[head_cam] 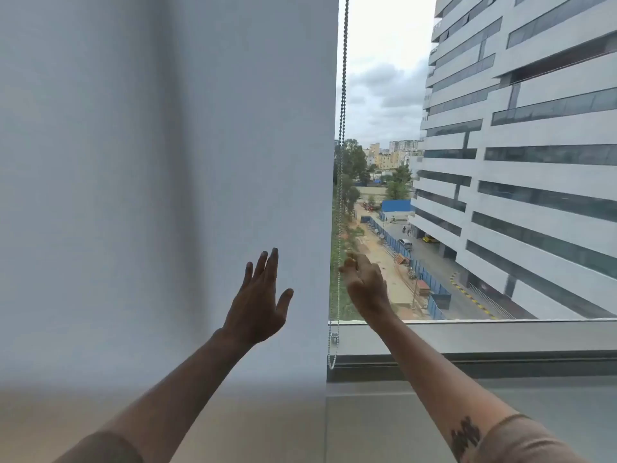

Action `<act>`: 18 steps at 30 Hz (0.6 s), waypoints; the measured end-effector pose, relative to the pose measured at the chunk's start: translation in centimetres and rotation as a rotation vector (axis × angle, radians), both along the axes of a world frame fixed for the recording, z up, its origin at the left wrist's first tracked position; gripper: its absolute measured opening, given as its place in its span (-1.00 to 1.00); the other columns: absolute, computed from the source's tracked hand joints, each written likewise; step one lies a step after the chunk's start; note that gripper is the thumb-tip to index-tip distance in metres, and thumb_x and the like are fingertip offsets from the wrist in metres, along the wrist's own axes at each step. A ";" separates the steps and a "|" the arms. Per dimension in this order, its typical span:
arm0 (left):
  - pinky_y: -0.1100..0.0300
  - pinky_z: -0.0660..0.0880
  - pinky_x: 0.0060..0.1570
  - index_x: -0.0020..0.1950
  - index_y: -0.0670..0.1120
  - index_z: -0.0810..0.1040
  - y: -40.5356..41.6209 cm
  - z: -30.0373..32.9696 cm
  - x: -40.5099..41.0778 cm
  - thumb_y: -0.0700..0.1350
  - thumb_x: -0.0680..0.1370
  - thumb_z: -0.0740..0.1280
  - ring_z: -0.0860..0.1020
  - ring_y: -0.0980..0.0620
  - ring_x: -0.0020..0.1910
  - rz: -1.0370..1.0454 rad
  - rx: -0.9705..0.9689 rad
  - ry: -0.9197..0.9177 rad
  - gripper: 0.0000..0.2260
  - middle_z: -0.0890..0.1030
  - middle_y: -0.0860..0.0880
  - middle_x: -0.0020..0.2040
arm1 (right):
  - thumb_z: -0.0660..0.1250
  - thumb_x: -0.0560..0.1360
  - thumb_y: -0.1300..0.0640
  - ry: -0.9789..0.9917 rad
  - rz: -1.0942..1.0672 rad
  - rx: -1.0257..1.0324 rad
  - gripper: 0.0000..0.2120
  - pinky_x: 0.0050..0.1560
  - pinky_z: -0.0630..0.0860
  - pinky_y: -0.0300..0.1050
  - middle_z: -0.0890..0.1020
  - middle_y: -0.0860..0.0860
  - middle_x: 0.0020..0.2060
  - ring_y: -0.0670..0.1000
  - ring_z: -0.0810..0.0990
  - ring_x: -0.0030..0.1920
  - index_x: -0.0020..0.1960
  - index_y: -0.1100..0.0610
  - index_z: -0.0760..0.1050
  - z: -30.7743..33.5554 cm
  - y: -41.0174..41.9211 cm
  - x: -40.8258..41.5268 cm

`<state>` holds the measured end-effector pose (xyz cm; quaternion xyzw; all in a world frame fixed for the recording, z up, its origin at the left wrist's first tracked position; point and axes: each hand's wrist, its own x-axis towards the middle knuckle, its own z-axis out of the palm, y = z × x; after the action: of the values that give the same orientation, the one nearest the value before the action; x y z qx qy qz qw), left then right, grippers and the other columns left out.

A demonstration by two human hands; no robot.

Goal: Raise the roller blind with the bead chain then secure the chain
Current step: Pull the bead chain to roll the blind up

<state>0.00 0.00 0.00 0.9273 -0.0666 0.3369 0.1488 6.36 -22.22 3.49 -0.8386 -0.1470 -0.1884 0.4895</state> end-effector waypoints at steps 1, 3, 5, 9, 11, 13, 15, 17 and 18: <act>-0.07 -0.01 0.71 0.76 -0.19 -0.04 -0.2 0.1 0.1 -0.04 0.71 0.32 0.13 -0.15 0.74 -0.017 -0.012 -0.020 -0.24 0.19 -0.14 0.75 | 0.11 0.67 -0.13 0.056 0.072 0.146 -0.58 0.24 0.50 0.16 0.75 0.10 0.15 0.21 0.64 0.29 0.35 0.05 0.56 0.6 0.3 0.4; -0.14 0.17 0.65 0.76 -0.14 0.04 -0.5 0.8 0.0 -0.05 0.69 0.37 0.31 -0.23 0.67 -0.009 -0.054 0.001 -0.26 0.41 -0.13 0.66 | 0.09 0.72 -0.11 0.203 0.244 0.353 -0.62 0.10 0.47 0.07 0.79 0.12 0.03 0.16 0.69 0.18 0.24 0.07 0.58 2.1 0.6 0.6; -0.23 0.32 0.56 0.76 -0.06 0.10 -1.1 1.3 -0.4 -0.02 0.69 0.38 0.35 -0.32 0.63 0.028 -0.076 0.051 -0.28 0.54 -0.06 0.57 | 0.02 0.77 -0.11 0.274 0.359 0.451 -0.54 0.08 0.49 0.07 0.80 0.16 0.01 0.13 0.72 0.05 0.26 0.14 0.60 4.2 0.9 0.5; -0.29 0.50 0.44 0.71 -0.02 0.25 -1.4 2.6 -1.1 0.01 0.71 0.34 0.47 -0.30 0.57 0.044 -0.059 0.085 -0.41 0.66 0.02 0.45 | -0.01 0.78 -0.13 0.293 0.523 0.563 -0.45 0.12 0.57 0.14 0.79 0.18 -0.04 0.17 0.72 -0.02 0.32 0.23 0.59 7.9 1.7 0.2; -0.23 0.57 0.40 0.67 -0.04 0.36 -1.4 3.5 -1.3 0.00 0.70 0.34 0.59 -0.23 0.47 0.043 -0.068 0.059 -0.48 0.71 0.01 0.38 | 0.01 0.78 -0.11 0.285 0.575 0.620 -0.47 0.05 0.61 0.11 0.77 0.17 -0.08 0.16 0.72 -0.07 0.33 0.25 0.58 10.2 2.1 0.1; -0.15 0.59 0.34 0.59 -0.06 0.47 -1.5 4.4 -1.4 -0.02 0.70 0.35 0.68 -0.20 0.34 0.050 -0.101 0.011 -0.55 0.76 -0.04 0.29 | 0.05 0.79 -0.07 0.278 0.609 0.684 -0.50 -0.02 0.64 0.07 0.75 0.17 -0.10 0.14 0.70 -0.14 0.33 0.29 0.57 12.3 2.5 -0.1; -0.12 0.59 0.29 0.53 -0.06 0.54 -1.5 5.5 -1.4 -0.02 0.69 0.35 0.71 -0.18 0.27 0.071 -0.133 -0.008 -0.60 0.79 -0.08 0.22 | 0.12 0.79 -0.02 0.268 0.627 0.718 -0.56 -0.08 0.65 0.04 0.73 0.18 -0.12 0.12 0.68 -0.20 0.31 0.31 0.58 14.1 2.8 -0.2; -0.11 0.61 0.30 0.47 -0.05 0.60 -1.4 6.8 -1.5 -0.01 0.68 0.35 0.72 -0.16 0.25 0.082 -0.180 -0.010 -0.63 0.81 -0.08 0.16 | 0.20 0.77 0.00 0.244 0.627 0.724 -0.60 -0.16 0.60 -0.03 0.73 0.17 -0.14 0.08 0.64 -0.24 0.29 0.32 0.59 15.7 2.9 -0.4; -0.11 0.61 0.30 0.44 -0.04 0.62 -1.3 7.5 -1.6 -0.01 0.67 0.35 0.72 -0.15 0.24 0.083 -0.212 -0.013 -0.65 0.82 -0.06 0.12 | 0.22 0.76 0.01 0.232 0.631 0.740 -0.61 -0.20 0.56 -0.07 0.73 0.15 -0.16 0.05 0.61 -0.27 0.29 0.31 0.60 16.4 3.0 -0.4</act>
<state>-1.55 -1.34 7.47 0.9062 0.0069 0.3538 0.2314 5.96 -19.22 19.86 -0.5388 -0.2613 0.0236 0.8006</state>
